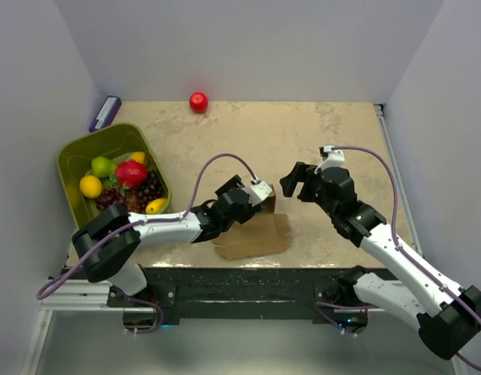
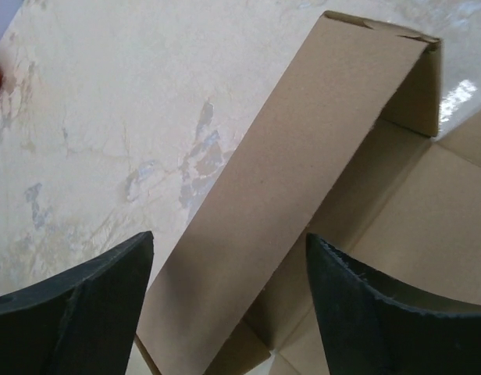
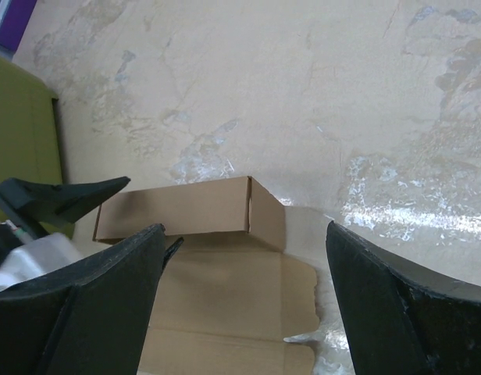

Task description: Fold the paper box

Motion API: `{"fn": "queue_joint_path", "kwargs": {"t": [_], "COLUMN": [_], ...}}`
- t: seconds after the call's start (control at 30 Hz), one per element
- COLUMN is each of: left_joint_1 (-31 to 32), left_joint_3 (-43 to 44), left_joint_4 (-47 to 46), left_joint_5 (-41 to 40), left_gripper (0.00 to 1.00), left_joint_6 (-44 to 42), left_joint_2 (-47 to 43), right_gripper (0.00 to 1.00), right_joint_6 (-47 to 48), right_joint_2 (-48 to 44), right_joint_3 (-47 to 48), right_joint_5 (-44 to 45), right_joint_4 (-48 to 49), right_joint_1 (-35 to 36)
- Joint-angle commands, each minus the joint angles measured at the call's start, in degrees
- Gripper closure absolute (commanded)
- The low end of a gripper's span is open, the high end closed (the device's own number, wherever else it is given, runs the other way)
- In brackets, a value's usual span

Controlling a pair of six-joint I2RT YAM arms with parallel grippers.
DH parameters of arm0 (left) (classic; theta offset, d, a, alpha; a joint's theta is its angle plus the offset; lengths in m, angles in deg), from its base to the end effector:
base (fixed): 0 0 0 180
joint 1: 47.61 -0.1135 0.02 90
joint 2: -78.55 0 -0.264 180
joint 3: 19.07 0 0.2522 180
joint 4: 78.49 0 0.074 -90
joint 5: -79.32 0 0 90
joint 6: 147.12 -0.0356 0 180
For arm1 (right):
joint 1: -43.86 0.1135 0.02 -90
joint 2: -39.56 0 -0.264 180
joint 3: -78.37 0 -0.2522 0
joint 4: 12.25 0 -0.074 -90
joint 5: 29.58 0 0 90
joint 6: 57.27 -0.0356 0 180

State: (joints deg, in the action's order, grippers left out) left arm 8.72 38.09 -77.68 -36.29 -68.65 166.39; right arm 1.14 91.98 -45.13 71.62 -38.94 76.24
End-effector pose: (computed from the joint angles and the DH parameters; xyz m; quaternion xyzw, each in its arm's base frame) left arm 0.1888 -0.2556 0.1932 0.3850 0.7663 -0.0028 0.5143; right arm 0.1820 0.1072 0.2988 0.0484 0.8284 0.2236 0.5113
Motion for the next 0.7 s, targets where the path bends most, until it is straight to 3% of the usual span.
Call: {"fn": "queue_joint_path", "kwargs": {"t": [0.0,0.23,0.47,0.67], "left_joint_1": [0.62,0.53,-2.54,-4.21], "left_joint_3": [3.71,5.37,10.56,11.79], "left_joint_4": [-3.40,-4.02,5.38,9.95], "left_joint_5": [-8.13,-11.65,-12.45,-11.84], "left_gripper": [0.23,0.49,0.63,0.66], "left_joint_6": [-2.10,0.63,8.78,15.21], "left_joint_2": [3.74,6.12,10.87,10.69], "right_gripper": [0.14,0.14,0.13,0.13], "right_joint_6": [1.10,1.62,1.63,-1.80], "right_joint_2": [-1.54,-1.54,-0.48,-1.36], "right_joint_3": [0.76,3.40,7.88,7.62], "right_joint_5": [0.84,-0.12,-1.18,-2.85], "right_joint_4": [-0.43,-5.16,-14.83,-18.01], "right_joint_1": [-0.21,-0.13,-0.21,-0.21]}}
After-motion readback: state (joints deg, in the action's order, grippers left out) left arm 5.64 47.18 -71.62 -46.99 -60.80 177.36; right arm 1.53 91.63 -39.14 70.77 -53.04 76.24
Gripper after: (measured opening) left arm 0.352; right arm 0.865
